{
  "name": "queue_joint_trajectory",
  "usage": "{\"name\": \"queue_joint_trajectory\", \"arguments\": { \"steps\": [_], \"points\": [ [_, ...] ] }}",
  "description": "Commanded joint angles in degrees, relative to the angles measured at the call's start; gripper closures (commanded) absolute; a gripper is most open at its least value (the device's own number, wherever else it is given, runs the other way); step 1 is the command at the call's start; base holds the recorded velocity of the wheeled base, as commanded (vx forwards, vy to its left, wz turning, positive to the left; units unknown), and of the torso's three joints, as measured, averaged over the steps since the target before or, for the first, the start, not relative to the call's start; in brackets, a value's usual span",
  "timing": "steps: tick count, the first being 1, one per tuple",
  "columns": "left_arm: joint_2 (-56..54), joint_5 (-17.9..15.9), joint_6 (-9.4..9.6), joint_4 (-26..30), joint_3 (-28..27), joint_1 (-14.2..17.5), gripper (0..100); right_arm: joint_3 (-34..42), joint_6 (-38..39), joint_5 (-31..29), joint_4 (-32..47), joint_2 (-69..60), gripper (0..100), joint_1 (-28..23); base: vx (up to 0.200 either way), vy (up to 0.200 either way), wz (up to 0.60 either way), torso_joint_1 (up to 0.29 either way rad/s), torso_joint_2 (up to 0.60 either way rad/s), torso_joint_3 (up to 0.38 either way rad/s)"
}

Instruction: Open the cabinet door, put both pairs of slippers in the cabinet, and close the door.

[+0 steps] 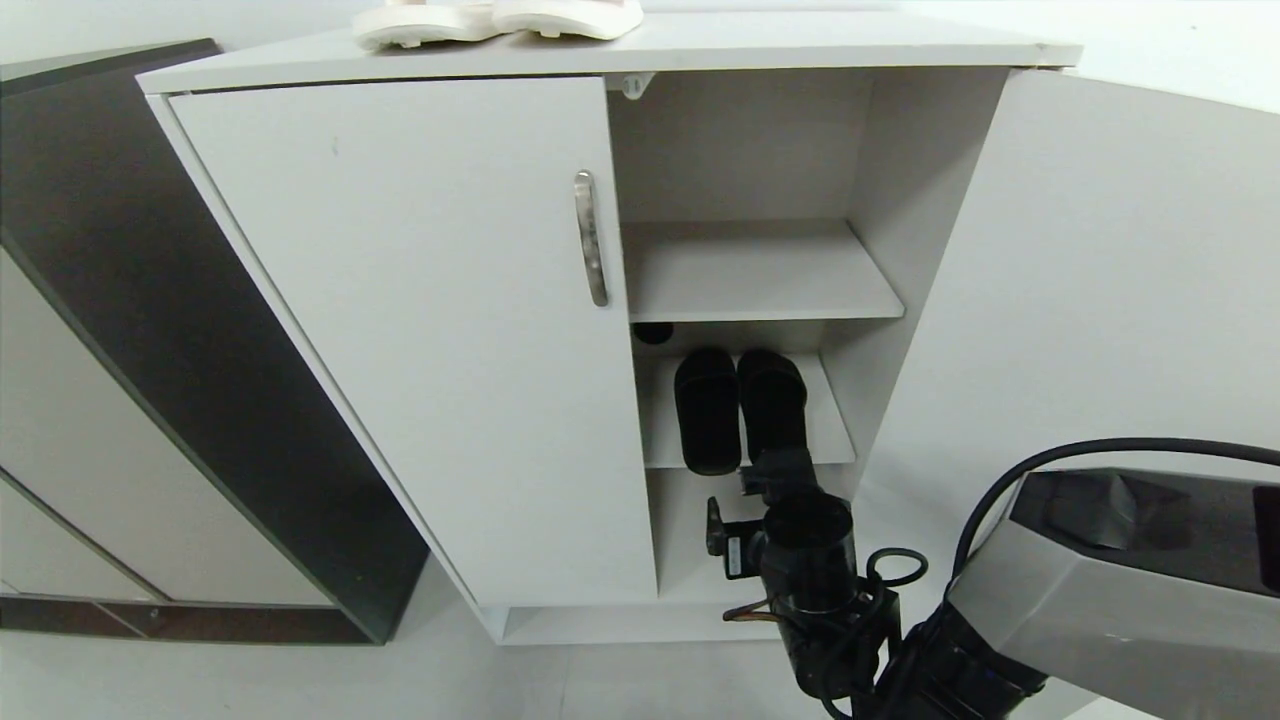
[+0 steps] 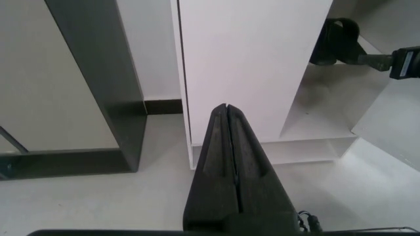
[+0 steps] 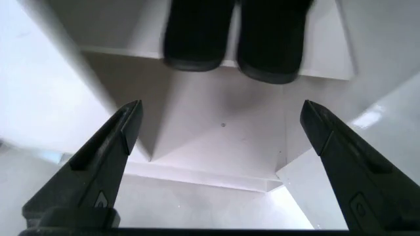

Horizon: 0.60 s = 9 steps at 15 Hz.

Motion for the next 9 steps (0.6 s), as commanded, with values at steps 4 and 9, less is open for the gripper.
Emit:
{"name": "queue_joint_trajectory", "arguments": {
  "steps": [4, 9],
  "points": [
    [0.09, -0.08, -0.01, -0.01, 0.00, 0.00, 100, -0.51, -0.21, 0.07, 0.07, -0.22, 0, 0.28, 0.000, 0.000, 0.00, 0.000, 0.00, 0.000],
    [0.09, -0.08, -0.01, -0.01, 0.00, 0.00, 100, -0.86, -0.29, 0.07, 0.16, -0.14, 0, 0.72, 0.000, 0.000, 0.00, -0.001, 0.00, 0.125]
  ]
}}
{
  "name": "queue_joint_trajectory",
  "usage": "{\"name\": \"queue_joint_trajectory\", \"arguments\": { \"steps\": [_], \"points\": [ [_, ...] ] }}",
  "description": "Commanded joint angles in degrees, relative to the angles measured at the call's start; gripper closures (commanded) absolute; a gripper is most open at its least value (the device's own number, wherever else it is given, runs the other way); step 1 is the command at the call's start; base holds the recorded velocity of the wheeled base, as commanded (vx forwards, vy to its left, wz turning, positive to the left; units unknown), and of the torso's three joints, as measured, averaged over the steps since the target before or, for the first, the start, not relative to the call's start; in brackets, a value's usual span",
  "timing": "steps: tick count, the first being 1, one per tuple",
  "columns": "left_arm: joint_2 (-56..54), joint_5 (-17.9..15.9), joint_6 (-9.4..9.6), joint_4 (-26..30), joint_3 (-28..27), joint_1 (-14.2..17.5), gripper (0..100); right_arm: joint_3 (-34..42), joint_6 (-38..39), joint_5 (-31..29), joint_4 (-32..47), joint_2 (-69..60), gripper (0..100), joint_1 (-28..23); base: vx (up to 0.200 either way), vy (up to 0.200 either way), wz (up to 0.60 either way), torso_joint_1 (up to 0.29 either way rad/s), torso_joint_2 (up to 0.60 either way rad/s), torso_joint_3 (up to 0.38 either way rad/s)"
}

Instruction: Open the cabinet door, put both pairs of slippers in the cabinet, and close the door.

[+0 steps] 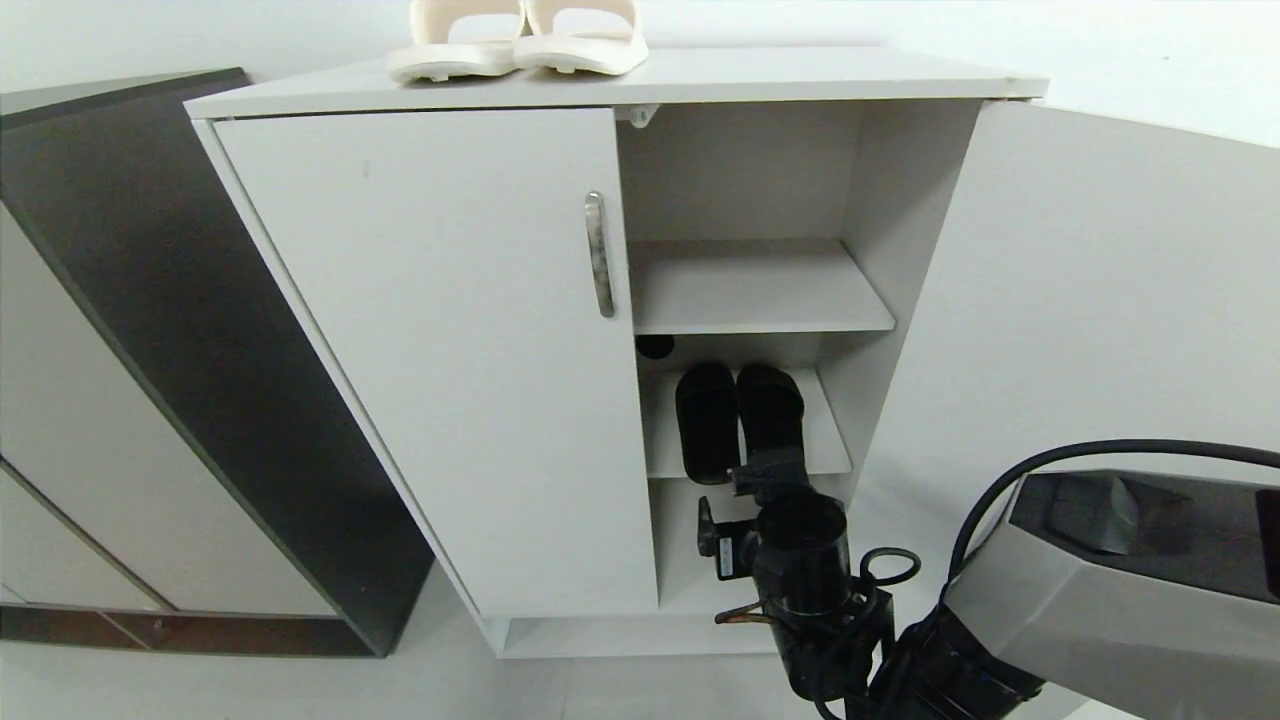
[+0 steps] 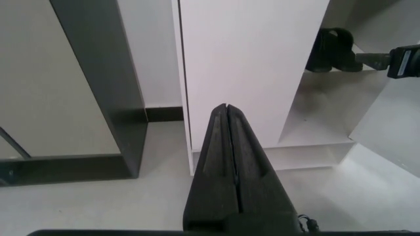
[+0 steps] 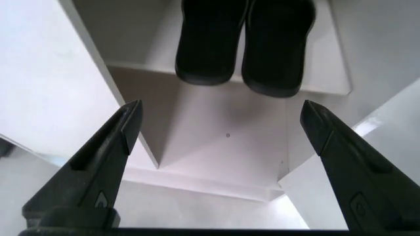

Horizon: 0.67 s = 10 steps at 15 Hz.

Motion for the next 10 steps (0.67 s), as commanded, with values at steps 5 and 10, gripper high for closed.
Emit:
{"name": "queue_joint_trajectory", "arguments": {
  "steps": [5, 10],
  "points": [
    [0.09, 0.00, -0.01, -0.01, 0.00, 0.00, 100, 0.06, 0.00, -0.01, -0.22, -0.27, 0, 0.03, 0.000, 0.000, 0.00, 0.002, 0.00, 0.199],
    [0.09, 0.09, 0.25, -0.01, 0.00, 0.00, 100, 1.91, 0.00, 0.08, -1.80, -0.71, 0, -0.05, 0.000, 0.000, 0.00, 0.002, 0.01, 0.065]
  ]
}}
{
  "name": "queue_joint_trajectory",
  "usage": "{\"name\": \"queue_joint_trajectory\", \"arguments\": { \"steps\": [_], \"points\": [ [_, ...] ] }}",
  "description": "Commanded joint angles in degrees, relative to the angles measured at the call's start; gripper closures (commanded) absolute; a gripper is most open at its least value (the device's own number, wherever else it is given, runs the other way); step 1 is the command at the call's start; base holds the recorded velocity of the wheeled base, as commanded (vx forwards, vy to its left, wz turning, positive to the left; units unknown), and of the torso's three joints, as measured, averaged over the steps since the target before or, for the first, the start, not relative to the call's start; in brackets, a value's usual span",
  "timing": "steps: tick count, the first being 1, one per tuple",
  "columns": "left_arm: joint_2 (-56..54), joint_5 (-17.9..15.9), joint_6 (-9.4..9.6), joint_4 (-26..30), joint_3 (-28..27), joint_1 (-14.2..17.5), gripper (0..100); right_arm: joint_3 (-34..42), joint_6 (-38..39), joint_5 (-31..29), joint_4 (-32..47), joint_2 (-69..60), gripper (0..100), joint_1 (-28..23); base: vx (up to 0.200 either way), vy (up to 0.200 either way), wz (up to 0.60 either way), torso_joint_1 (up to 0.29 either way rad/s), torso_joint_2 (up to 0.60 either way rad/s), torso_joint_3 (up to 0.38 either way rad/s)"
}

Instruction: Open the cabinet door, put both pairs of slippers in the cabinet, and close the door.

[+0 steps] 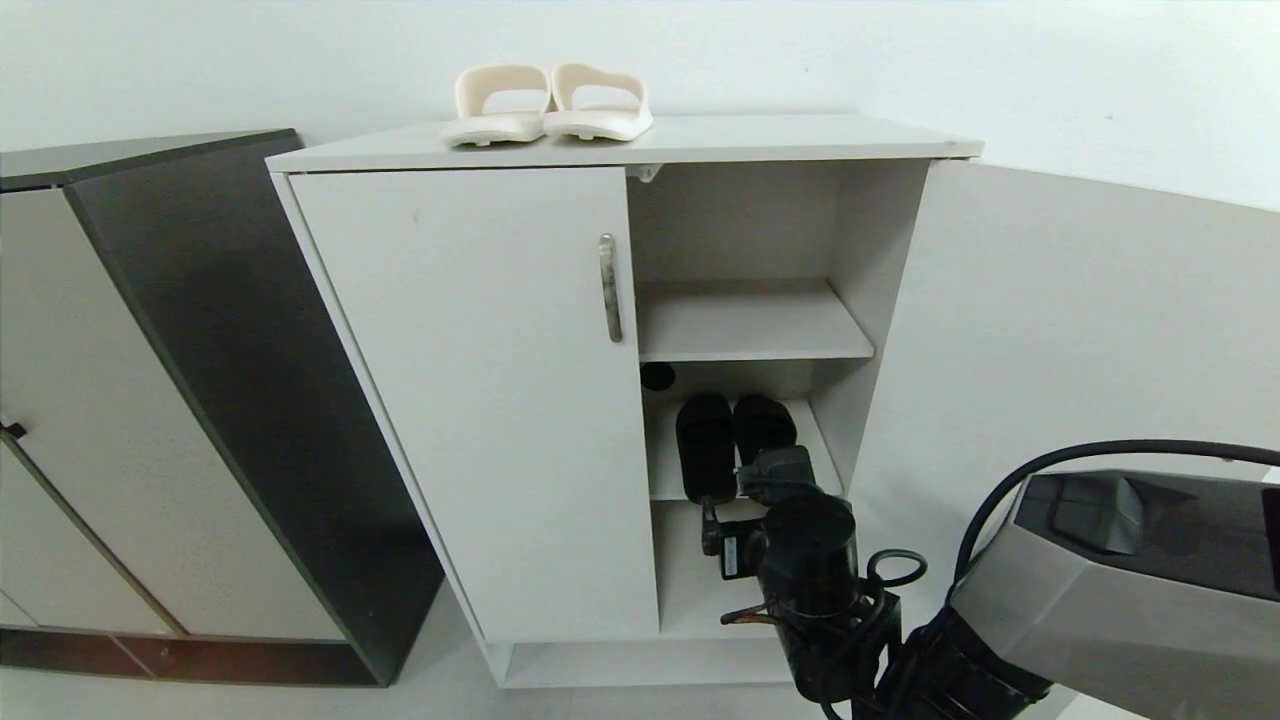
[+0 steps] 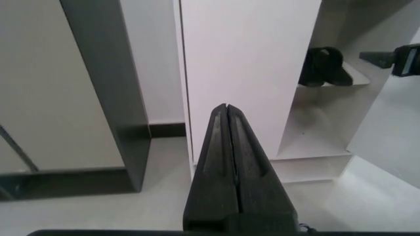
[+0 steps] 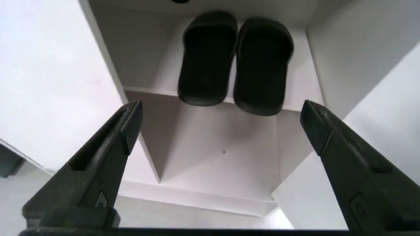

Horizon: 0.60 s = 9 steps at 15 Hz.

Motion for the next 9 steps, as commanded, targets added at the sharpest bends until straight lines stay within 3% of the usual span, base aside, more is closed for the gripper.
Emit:
{"name": "queue_joint_trajectory", "arguments": {
  "steps": [1, 5, 9],
  "points": [
    [0.09, 0.00, 0.11, 0.02, 0.00, 0.00, 100, 1.17, -0.05, 0.11, -0.43, -0.27, 0, 0.08, 0.000, 0.000, 0.00, 0.000, 0.00, 0.000],
    [0.09, -0.08, -0.16, 0.02, 0.00, 0.00, 100, 2.23, -0.84, 0.46, -1.84, -0.35, 0, 0.08, 0.000, 0.000, 0.00, 0.000, 0.00, 0.000],
    [0.09, -0.08, -0.16, 0.02, 0.00, 0.00, 100, 2.40, -0.84, 0.46, -1.84, -0.35, 0, 0.08, 0.000, 0.200, 0.00, 0.004, 0.00, 0.004]
  ]
}}
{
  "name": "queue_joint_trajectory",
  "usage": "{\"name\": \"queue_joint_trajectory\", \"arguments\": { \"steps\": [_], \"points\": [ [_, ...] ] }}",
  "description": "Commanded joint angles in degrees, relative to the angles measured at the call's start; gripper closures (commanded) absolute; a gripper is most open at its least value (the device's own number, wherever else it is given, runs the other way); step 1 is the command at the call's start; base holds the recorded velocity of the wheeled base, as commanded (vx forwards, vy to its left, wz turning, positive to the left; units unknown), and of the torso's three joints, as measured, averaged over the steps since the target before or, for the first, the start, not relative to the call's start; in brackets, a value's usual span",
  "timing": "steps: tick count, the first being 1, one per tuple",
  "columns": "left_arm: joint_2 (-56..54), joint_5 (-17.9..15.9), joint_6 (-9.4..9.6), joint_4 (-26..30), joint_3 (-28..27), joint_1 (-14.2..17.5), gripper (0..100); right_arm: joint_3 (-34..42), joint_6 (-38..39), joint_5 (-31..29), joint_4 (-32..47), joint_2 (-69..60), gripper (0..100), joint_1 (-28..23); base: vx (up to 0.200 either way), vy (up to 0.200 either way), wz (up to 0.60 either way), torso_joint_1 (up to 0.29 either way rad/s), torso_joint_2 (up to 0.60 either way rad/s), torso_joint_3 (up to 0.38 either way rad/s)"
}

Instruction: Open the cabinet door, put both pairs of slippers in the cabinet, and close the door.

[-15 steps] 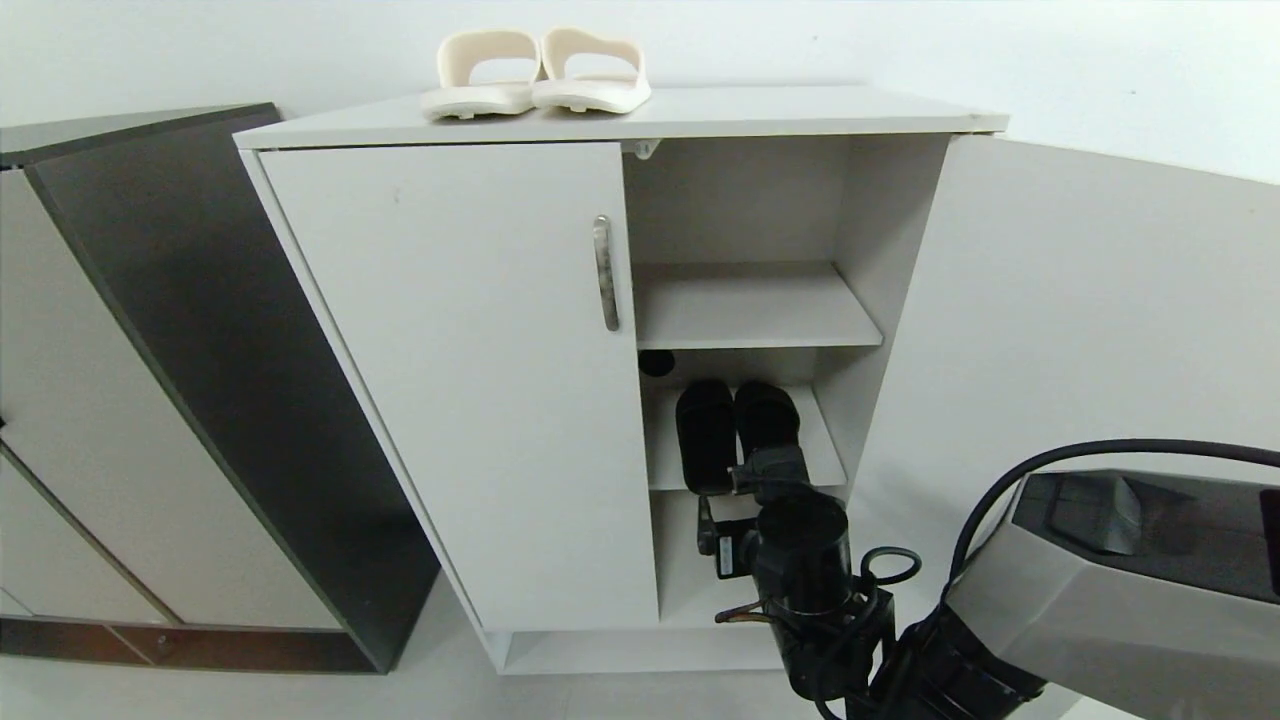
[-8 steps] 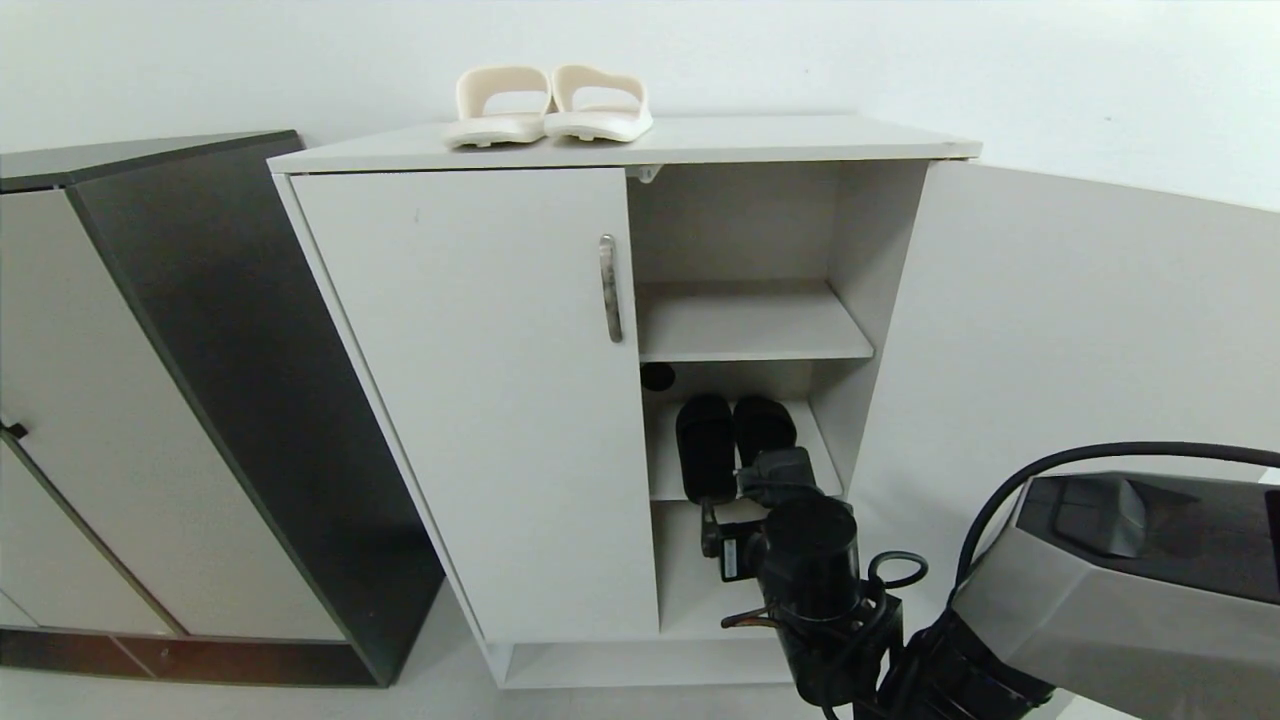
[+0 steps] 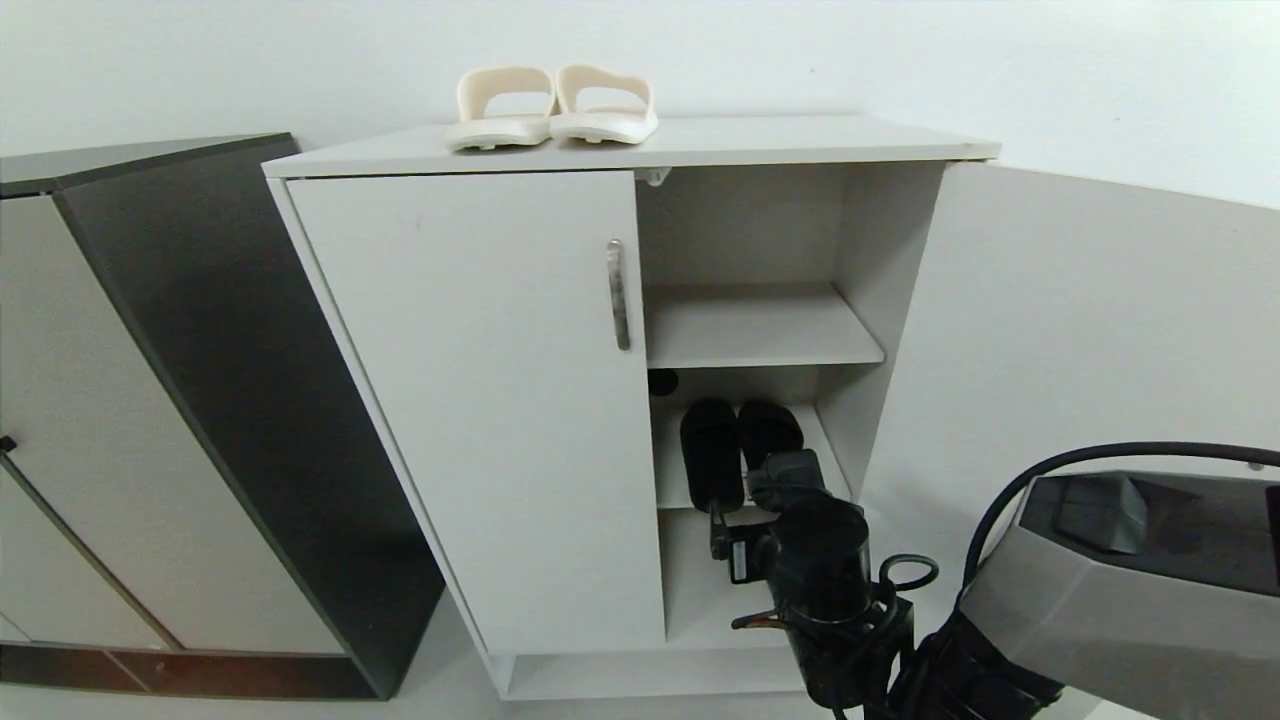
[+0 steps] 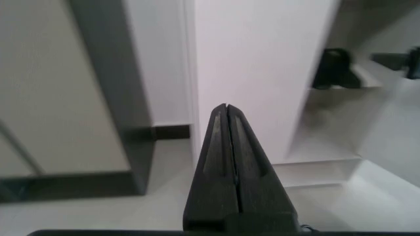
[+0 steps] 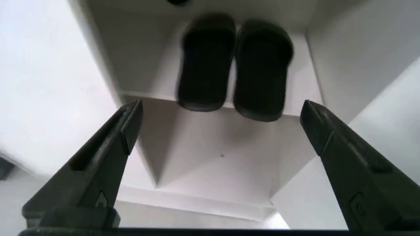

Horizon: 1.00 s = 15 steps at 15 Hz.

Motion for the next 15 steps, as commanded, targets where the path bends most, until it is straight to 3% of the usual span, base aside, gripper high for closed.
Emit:
{"name": "queue_joint_trajectory", "arguments": {
  "steps": [1, 9, 15],
  "points": [
    [0.09, -0.01, 0.04, -0.09, 0.00, 0.00, 100, 0.20, -0.14, 0.03, -0.06, 0.21, 0, 0.15, 0.000, 0.200, 0.00, 0.022, 0.01, -0.007],
    [0.09, -0.01, 0.04, -0.09, 0.00, 0.00, 100, 1.52, -2.95, 1.00, -2.70, 0.38, 0, -0.82, 0.000, 0.200, 0.00, 0.004, 0.00, 0.004],
    [0.09, -0.01, -0.05, -0.09, 0.00, 0.00, 100, 1.96, -3.22, 1.62, -2.96, 0.82, 0, -0.82, 0.000, 0.000, 0.00, 0.000, 0.00, 0.000]
  ]
}}
